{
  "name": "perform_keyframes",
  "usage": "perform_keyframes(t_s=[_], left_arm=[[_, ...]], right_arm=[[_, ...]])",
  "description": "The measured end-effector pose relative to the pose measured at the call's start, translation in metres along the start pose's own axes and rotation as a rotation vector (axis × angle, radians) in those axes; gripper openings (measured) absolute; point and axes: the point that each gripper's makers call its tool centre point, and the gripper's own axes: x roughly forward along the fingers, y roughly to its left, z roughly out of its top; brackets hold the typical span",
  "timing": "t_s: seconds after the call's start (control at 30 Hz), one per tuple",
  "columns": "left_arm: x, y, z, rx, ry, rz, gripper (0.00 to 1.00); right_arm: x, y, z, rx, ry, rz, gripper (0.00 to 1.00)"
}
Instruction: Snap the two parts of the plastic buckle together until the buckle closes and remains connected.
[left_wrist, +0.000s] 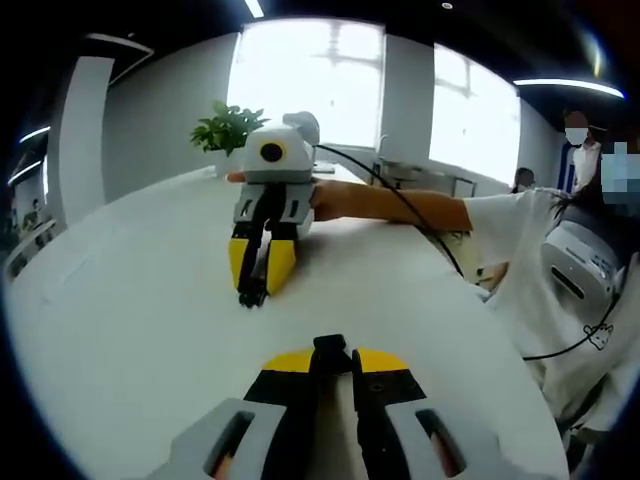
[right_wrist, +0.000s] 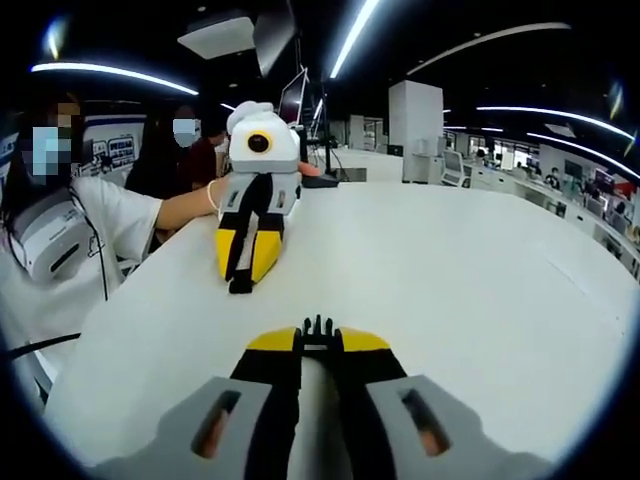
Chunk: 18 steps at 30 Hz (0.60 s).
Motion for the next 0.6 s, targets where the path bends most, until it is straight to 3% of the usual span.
perform_keyframes(t_s=[0.6], left_arm=[[-0.003,0.001,0.006,0.018,-0.024,0.014,0.12]], right_arm=[[0.001,0.032,0.014,-0.012,-0.037,0.066,0.13]])
